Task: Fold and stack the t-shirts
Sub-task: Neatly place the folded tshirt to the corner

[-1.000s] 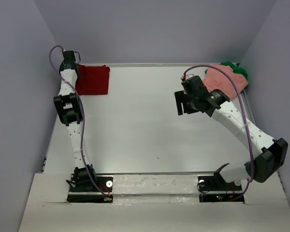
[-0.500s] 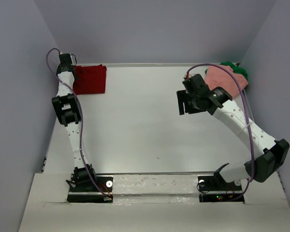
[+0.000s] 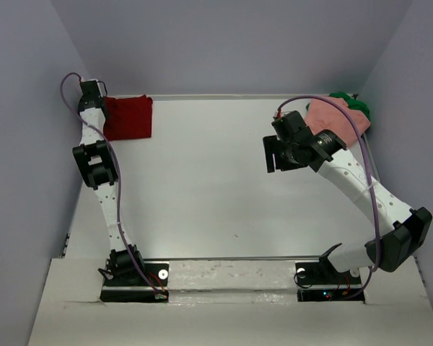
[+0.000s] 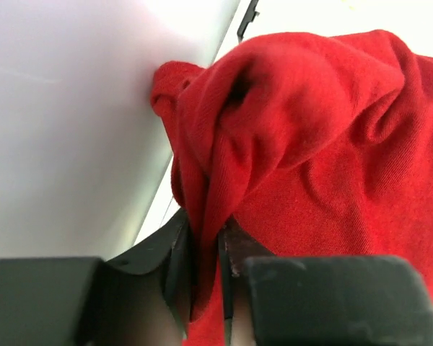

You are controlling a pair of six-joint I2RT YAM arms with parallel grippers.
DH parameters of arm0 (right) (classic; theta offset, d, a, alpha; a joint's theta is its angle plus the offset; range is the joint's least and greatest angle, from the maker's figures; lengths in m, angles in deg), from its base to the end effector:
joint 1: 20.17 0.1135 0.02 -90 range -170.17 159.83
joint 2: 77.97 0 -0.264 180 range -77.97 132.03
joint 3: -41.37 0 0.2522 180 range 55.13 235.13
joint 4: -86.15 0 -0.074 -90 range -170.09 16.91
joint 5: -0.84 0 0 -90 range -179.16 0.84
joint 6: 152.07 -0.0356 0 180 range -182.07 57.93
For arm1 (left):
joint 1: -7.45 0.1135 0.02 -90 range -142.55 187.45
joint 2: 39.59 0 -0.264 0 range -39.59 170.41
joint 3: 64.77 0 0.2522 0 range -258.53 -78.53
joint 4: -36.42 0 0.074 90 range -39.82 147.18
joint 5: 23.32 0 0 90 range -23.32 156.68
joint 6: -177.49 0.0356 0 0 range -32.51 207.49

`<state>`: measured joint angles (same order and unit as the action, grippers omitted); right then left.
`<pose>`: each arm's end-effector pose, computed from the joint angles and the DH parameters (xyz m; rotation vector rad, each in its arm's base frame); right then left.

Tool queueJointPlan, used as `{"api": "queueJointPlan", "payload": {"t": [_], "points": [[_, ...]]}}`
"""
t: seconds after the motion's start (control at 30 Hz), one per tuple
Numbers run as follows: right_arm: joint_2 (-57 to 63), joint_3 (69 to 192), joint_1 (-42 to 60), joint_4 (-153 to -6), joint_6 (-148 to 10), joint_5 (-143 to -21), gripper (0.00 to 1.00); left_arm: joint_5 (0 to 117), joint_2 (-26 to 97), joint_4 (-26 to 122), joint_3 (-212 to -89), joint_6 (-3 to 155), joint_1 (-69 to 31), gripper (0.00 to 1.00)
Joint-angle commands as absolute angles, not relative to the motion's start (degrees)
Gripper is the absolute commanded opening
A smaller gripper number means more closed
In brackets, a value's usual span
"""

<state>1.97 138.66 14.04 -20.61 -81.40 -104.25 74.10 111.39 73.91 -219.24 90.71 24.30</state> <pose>0.2329 0.1472 0.3589 -0.2226 2.4879 0.0497 0.5664 0.1763 0.1958 -0.3329 2.1529 0.3407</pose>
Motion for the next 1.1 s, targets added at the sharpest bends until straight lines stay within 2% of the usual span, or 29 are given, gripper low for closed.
{"api": "queueJointPlan", "payload": {"t": [0.0, 0.1, 0.17, 0.2, 0.47, 0.57, 0.7, 0.83, 0.97, 1.0, 1.03, 1.07], "points": [[1.57, 138.45, 14.54, -22.17, -81.49, -103.14, 0.7, 73.7, 109.48, 69.88, -219.87, 90.57, 23.19, 0.48], [1.83, 137.75, 14.54, -22.52, -81.4, -102.61, 0.7, 76.34, 105.7, 66.63, -214.51, 90.04, 22.4, 0.63], [1.66, 137.05, 14.54, -23.05, -81.32, -102.26, 0.7, 76.35, 104.56, 65.66, -213.71, 89.78, 22.05, 0.65], [1.57, 136.43, 14.54, -23.14, -81.4, -102.26, 0.7, 77.13, 103.34, 65.04, -212.58, 89.43, 21.96, 0.74], [1.74, 134.76, 14.54, -24.63, -80.97, -101.12, 0.7, 81.96, 97.44, 63.28, -210.2, 89.77, 19.32, 0.79], [1.39, 133.62, 14.54, -24.9, -81.05, -100.94, 0.7, 87.14, 95.6, 62.4, -209.85, 91.53, 16.95, 0.89], [-0.1, 132.65, 14.54, -25.25, -81.4, -100.59, 0.7, 91.81, 93.31, 61.35, -208.53, 93.11, 14.49, 0.91], [-1.07, 132.91, 14.54, -24.9, -81.49, -100.85, 0.7, 92.7, 92.25, 61.0, -207.03, 94.26, 11.94, 0.91], [-2.03, 132.56, 14.54, -25.07, -81.58, -101.03, 0.7, 89.27, 94.09, 62.22, -207.12, 95.14, 9.31, 0.84], [-2.12, 132.47, 14.54, -24.99, -81.67, -101.03, 0.7, 88.66, 94.7, 63.01, -208.34, 95.14, 9.04, 0.79], [-2.39, 132.13, 14.54, -25.07, -82.02, -101.11, 0.7, 87.78, 95.41, 64.32, -208.96, 95.14, 8.78, 0.53], [-2.65, 132.12, 15.07, -25.16, -82.28, -101.03, 0.7, 86.29, 96.02, 64.86, -209.49, 94.96, 8.77, 0.53]]}}
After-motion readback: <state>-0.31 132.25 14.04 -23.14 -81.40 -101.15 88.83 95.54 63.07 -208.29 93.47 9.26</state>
